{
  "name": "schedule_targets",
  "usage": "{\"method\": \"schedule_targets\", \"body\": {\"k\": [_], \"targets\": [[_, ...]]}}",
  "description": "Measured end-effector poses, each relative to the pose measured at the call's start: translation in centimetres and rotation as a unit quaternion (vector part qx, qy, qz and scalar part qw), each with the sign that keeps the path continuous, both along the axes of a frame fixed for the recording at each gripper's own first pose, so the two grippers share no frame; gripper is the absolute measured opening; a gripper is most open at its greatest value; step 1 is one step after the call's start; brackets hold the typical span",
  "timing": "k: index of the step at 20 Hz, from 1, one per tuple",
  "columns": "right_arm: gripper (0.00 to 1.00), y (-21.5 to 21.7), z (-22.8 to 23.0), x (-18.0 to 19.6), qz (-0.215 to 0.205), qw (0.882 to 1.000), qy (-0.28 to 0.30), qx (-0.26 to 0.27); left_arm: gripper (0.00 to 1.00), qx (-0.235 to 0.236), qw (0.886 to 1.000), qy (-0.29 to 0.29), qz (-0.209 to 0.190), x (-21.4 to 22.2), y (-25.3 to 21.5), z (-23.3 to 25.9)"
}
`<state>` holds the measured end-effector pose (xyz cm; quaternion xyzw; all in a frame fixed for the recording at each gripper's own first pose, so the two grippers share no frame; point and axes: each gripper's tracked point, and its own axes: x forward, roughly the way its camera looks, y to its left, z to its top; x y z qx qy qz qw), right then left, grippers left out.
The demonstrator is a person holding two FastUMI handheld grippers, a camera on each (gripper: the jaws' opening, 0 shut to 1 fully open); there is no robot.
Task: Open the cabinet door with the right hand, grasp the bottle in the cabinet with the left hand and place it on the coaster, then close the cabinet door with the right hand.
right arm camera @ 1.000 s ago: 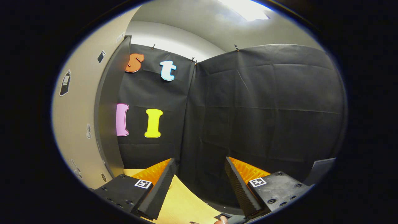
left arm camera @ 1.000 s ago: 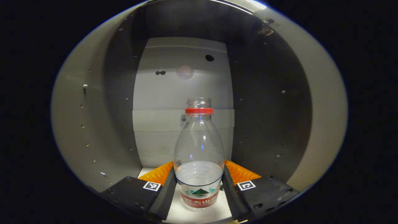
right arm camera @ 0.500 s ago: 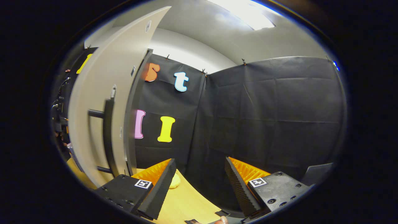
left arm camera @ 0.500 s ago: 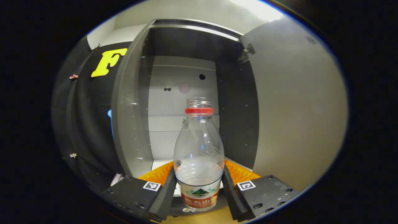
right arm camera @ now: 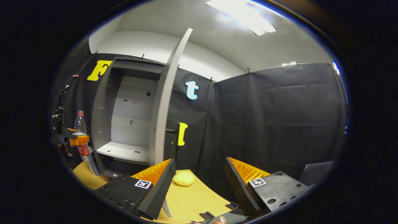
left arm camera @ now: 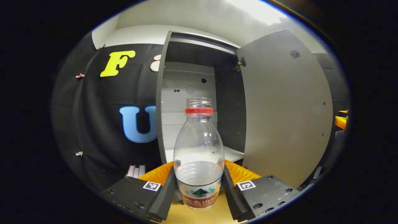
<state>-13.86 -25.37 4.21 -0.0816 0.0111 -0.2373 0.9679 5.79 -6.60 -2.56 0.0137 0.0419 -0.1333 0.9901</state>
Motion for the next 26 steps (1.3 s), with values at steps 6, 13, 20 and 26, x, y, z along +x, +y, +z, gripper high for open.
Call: {"method": "schedule_targets", "body": {"k": [6,13,20,26], "targets": [[0.97,9.1,-0.3,2.2,0.091,0.996,-0.012,0.017,0.74,-0.029,0.999,0.022,-0.021,-4.4,2.2,-3.3],[0.97,16.4,-3.4,11.6,0.19,0.98,-0.021,0.062,0.74,-0.038,0.998,0.051,-0.011,-8.2,4.5,-12.8],[0.98,21.3,-11.7,18.6,0.261,0.955,0.015,0.143,0.75,-0.031,0.999,0.042,-0.001,-10.9,3.5,-24.3],[0.98,23.1,-19.0,19.9,0.296,0.936,0.082,0.17,0.75,-0.019,0.998,0.047,0.022,-9.2,3.8,-31.4]]}}
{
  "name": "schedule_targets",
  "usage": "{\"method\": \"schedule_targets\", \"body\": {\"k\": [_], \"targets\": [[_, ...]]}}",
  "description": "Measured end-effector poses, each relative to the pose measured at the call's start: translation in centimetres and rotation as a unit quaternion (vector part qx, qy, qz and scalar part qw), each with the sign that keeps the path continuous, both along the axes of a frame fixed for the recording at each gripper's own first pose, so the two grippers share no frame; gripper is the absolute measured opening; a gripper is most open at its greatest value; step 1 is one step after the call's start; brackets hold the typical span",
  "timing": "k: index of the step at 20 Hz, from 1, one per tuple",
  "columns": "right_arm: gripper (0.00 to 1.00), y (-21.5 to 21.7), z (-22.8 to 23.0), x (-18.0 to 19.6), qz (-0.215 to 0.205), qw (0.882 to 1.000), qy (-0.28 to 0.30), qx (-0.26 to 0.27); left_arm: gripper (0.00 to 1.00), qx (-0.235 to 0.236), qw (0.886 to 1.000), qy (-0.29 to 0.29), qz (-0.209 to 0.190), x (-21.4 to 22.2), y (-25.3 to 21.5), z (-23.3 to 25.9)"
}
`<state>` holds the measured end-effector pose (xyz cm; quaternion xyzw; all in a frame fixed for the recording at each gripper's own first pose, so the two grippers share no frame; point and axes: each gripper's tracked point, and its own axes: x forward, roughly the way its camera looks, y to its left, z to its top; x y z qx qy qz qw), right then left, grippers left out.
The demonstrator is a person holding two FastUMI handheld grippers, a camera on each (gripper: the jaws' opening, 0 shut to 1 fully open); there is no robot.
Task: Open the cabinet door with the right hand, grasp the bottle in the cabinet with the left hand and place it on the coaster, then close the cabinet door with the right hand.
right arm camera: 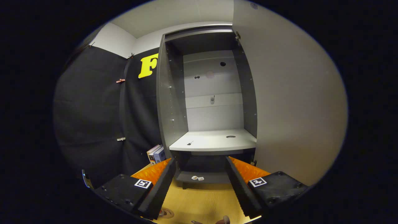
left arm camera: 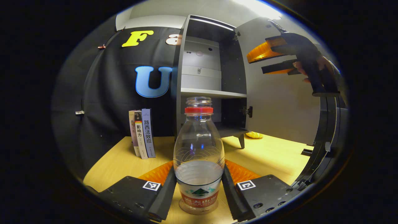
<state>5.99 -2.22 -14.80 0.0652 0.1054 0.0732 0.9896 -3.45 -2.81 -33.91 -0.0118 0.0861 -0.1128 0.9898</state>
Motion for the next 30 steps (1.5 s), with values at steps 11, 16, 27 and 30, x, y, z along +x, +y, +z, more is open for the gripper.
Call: {"method": "schedule_targets", "body": {"k": [11,16,27,30], "targets": [[0.98,-0.7,-4.5,0.5,0.012,0.999,0.042,-0.002,0.74,0.016,1.0,-0.002,-0.001,0.6,-0.1,-3.6],[0.99,-0.5,-4.4,0.5,0.015,0.999,0.042,0.001,0.81,0.024,1.0,-0.001,-0.009,0.6,-0.7,-2.9],[0.99,-0.3,-1.0,-0.2,0.014,0.999,0.03,-0.005,0.98,0.03,0.999,-0.001,-0.012,1.1,-0.4,1.8],[0.99,-1.4,1.3,-1.0,0.003,0.999,0.017,-0.043,0.98,0.005,1.0,-0.011,-0.018,-0.1,-1.3,7.4]]}}
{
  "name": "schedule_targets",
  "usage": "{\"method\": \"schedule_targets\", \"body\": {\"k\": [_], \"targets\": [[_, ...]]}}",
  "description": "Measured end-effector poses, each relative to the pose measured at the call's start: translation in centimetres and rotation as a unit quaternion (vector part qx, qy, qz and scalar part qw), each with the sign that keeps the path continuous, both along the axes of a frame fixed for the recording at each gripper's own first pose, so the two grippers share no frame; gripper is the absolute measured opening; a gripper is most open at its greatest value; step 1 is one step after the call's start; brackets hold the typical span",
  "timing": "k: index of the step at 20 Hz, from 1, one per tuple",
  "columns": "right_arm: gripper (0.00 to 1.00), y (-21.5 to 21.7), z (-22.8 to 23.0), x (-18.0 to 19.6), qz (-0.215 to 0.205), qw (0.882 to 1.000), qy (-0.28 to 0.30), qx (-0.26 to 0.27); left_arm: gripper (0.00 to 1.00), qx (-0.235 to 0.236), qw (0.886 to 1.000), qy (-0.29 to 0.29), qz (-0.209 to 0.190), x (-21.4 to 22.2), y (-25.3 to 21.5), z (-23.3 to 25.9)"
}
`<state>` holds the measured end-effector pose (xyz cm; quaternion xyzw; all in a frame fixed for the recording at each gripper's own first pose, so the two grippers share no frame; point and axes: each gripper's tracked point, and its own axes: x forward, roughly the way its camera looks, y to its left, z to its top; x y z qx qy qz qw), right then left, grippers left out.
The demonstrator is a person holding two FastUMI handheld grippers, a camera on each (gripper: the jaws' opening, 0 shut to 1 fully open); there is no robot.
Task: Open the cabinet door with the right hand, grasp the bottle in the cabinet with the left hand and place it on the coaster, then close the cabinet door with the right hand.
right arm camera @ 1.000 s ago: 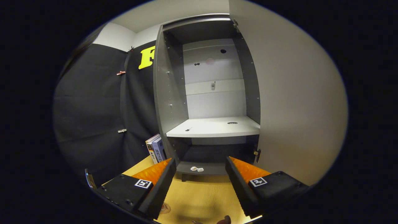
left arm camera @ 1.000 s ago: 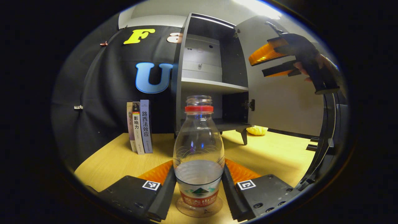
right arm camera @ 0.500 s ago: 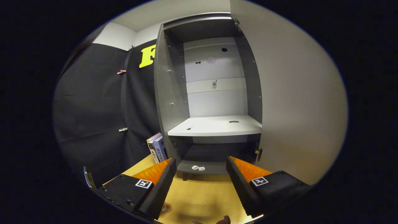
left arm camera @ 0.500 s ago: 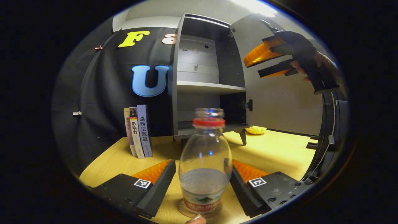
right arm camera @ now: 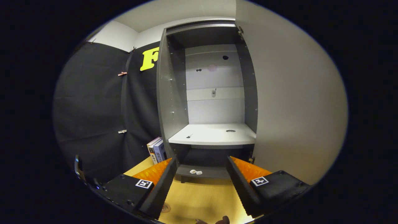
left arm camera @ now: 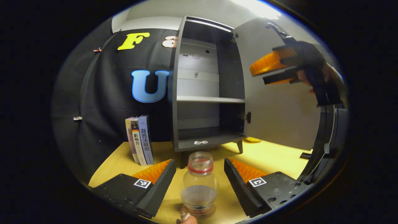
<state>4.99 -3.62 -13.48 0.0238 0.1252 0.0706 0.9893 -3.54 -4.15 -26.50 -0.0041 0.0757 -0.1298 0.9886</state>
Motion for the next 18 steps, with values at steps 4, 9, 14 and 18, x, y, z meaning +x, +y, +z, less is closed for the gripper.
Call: {"method": "schedule_targets", "body": {"k": [4,9,14,18], "targets": [[0.99,-1.6,3.4,-3.2,-0.02,0.999,-0.011,-0.043,0.98,0.043,0.998,-0.031,-0.039,-1.8,-1.9,7.5],[0.98,-5.9,7.7,-10.5,-0.083,0.995,-0.025,-0.055,0.96,-0.017,0.991,0.005,-0.134,-4.3,-7.0,11.6],[0.97,-15.2,12.0,-18.1,-0.224,0.97,-0.055,-0.083,0.98,-0.075,0.978,0.007,-0.193,-3.5,-11.2,15.3],[0.94,-20.4,11.5,-19.2,-0.256,0.96,-0.048,-0.106,0.96,-0.075,0.973,-0.002,-0.218,-1.5,-13.7,16.3]]}}
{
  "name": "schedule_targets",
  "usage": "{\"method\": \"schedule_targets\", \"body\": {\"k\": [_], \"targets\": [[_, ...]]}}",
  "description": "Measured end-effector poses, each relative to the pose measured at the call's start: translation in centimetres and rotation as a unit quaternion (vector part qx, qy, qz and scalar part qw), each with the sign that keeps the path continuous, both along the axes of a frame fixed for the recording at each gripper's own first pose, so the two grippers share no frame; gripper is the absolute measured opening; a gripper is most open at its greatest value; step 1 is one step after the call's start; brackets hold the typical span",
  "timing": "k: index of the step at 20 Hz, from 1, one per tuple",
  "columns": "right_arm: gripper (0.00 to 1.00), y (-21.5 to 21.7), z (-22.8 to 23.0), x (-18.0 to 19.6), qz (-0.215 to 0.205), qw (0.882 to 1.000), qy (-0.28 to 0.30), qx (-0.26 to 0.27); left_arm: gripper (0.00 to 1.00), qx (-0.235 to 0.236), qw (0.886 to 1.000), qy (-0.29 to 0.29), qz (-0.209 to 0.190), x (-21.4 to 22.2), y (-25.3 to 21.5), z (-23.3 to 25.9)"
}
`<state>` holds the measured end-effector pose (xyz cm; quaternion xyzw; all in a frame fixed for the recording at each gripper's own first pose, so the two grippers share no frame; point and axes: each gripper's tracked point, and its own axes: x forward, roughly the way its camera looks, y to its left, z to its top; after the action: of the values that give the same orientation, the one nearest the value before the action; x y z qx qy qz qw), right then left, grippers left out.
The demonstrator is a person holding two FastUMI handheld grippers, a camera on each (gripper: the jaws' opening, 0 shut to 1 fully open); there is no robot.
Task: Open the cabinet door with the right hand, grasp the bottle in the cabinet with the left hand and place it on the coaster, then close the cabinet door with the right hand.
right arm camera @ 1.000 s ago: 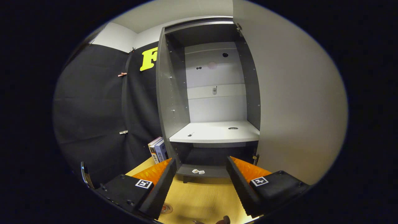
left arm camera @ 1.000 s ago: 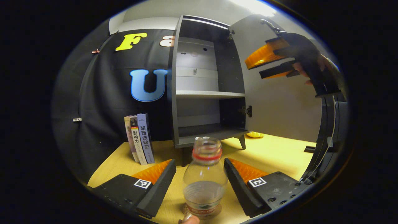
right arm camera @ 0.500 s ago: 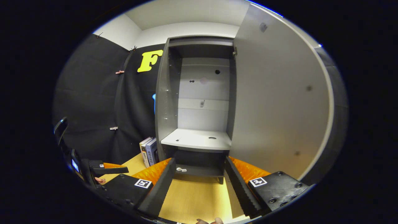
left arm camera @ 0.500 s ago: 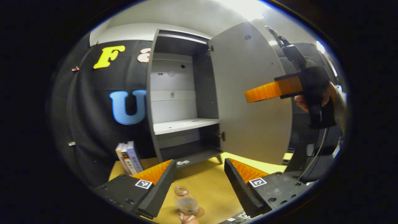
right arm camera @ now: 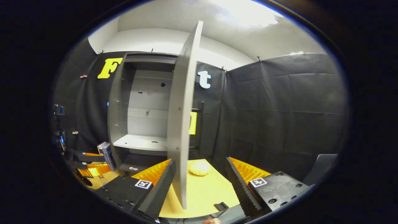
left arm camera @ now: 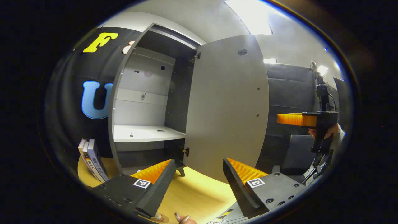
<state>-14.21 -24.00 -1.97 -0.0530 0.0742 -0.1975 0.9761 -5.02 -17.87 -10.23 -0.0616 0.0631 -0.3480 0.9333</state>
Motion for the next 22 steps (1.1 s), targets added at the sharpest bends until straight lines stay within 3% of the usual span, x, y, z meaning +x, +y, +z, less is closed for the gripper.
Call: {"method": "schedule_targets", "body": {"k": [1,3,7,9,12,13,14,22], "targets": [[1.0,-0.9,-0.3,0.5,0.002,1.0,0.005,0.001,0.96,-0.003,1.0,-0.001,-0.002,0.4,-0.5,0.3],[0.94,-2.0,-0.1,2.0,0.019,1.0,-0.002,0.014,0.96,-0.005,1.0,-0.006,0.004,0.8,-0.9,0.9],[0.96,-3.4,0.8,4.9,0.066,0.997,-0.021,0.031,0.96,0.006,1.0,-0.018,0.016,3.7,-2.7,1.5],[1.0,-2.6,0.9,5.6,0.098,0.994,-0.019,0.033,0.96,0.001,1.0,-0.02,0.021,4.2,-3.4,1.8],[0.95,-1.6,0.9,5.9,0.131,0.989,-0.019,0.069,0.96,0.0,0.999,-0.015,0.034,4.9,-3.9,1.9],[0.91,-0.7,0.7,6.1,0.142,0.986,-0.02,0.084,0.96,0.002,0.999,-0.013,0.036,5.0,-4.0,1.9],[0.95,0.3,0.4,6.2,0.154,0.983,-0.021,0.095,0.96,0.005,0.999,-0.011,0.039,5.1,-3.9,1.8],[0.96,12.1,-0.4,9.2,0.278,0.951,-0.012,0.131,0.96,0.026,0.997,-0.011,0.078,3.8,0.9,1.9]]}}
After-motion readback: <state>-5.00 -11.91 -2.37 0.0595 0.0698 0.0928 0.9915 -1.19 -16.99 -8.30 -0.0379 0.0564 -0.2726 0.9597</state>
